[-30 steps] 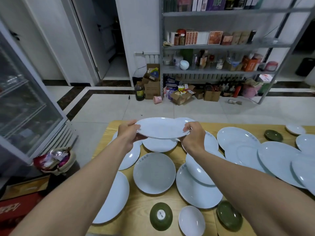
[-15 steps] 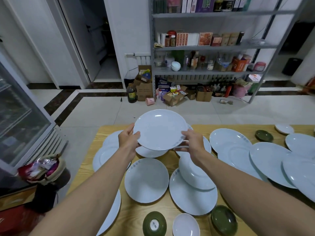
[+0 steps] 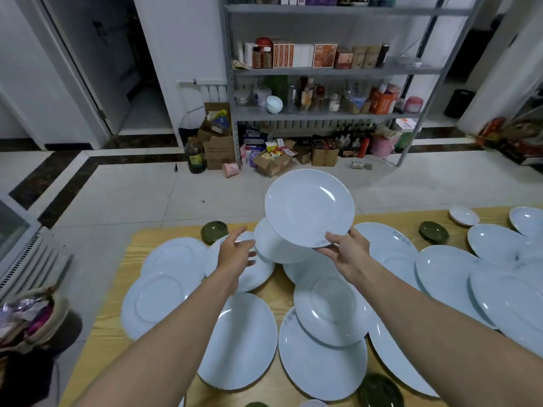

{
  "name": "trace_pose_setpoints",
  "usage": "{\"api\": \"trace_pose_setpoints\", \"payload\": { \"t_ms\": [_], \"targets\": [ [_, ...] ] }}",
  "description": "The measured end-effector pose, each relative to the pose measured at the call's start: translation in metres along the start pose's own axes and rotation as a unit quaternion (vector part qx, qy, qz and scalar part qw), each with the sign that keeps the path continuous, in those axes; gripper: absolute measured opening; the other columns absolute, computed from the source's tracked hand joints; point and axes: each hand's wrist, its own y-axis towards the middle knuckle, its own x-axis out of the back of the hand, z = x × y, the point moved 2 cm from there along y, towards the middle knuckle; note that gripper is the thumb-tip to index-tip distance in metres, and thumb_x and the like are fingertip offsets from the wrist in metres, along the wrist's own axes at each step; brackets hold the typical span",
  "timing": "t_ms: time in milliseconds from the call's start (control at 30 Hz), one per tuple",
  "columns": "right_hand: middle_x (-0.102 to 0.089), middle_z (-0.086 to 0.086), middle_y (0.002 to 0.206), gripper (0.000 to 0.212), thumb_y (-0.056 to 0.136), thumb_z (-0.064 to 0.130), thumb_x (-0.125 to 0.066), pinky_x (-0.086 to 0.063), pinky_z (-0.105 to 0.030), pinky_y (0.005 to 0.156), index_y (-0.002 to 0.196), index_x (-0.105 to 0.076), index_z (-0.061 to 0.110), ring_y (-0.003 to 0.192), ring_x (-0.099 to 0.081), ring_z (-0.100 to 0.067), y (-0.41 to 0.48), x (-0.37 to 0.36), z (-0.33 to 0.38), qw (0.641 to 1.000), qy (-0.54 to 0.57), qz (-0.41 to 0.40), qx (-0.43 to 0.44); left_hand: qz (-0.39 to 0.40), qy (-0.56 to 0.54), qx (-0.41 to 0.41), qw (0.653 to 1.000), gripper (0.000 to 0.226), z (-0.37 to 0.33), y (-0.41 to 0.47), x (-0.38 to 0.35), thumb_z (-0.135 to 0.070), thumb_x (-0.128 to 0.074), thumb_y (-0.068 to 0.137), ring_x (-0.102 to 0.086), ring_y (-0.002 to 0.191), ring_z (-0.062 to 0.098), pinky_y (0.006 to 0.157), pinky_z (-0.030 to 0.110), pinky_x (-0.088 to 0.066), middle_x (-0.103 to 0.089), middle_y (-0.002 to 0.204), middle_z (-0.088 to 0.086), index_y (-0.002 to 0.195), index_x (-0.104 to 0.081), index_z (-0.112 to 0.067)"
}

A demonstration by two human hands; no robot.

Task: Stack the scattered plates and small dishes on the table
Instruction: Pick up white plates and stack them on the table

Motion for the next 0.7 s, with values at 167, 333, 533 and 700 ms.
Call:
{"api": "trace_pose_setpoints", "payload": {
  "t_ms": [167, 333, 533, 700],
  "targets": [
    [-0.060, -0.018, 0.130, 0.054, 0.086, -0.019, -0.057, -0.061, -0.038, 0.059, 0.136, -0.052, 0.001, 0.089, -0.066, -0.030, 0.038, 0.012, 0.007, 1.000, -0.001, -0.029, -0.002, -0.010, 0.018, 0.062, 0.998, 0.050, 0.043, 0.035, -0.026, -0.011, -0.064, 0.092, -0.062, 0.099, 0.027, 0.081, 0.036, -0.055, -0.065, 0.108, 0.007, 0.138, -0.050, -0.027],
    [-0.062, -0.018, 0.126, 0.054, 0.087, -0.019, -0.057, -0.060, -0.041, 0.065, 0.136, -0.052, 0.001, 0.085, -0.068, -0.028, 0.071, 0.017, 0.002, 0.999, -0.014, -0.039, -0.024, -0.044, 0.057, 0.094, 0.993, 0.058, 0.071, 0.072, -0.047, -0.011, -0.070, 0.088, -0.058, 0.110, 0.030, 0.093, 0.045, -0.055, -0.060, 0.124, 0.012, 0.137, -0.049, -0.033],
    [-0.063, -0.018, 0.125, 0.051, 0.087, -0.020, -0.056, -0.062, -0.046, 0.072, 0.134, -0.052, 0.000, 0.091, -0.068, -0.031, 0.104, 0.021, -0.005, 0.998, -0.021, -0.030, -0.050, -0.061, 0.069, 0.101, 0.991, 0.069, 0.097, 0.102, -0.058, -0.012, -0.072, 0.085, -0.055, 0.116, 0.031, 0.099, 0.048, -0.051, -0.056, 0.130, 0.008, 0.142, -0.040, -0.037],
    [-0.066, -0.016, 0.118, 0.047, 0.087, -0.018, -0.057, -0.062, -0.045, 0.072, 0.130, -0.056, 0.001, 0.093, -0.069, -0.032, 0.121, 0.026, -0.012, 0.997, -0.023, -0.027, -0.067, -0.074, 0.008, 0.112, 0.991, 0.074, 0.102, 0.112, -0.064, 0.002, -0.065, 0.087, -0.063, 0.094, 0.030, 0.075, 0.038, -0.060, -0.062, 0.117, 0.008, 0.143, -0.038, -0.038]
  ]
}}
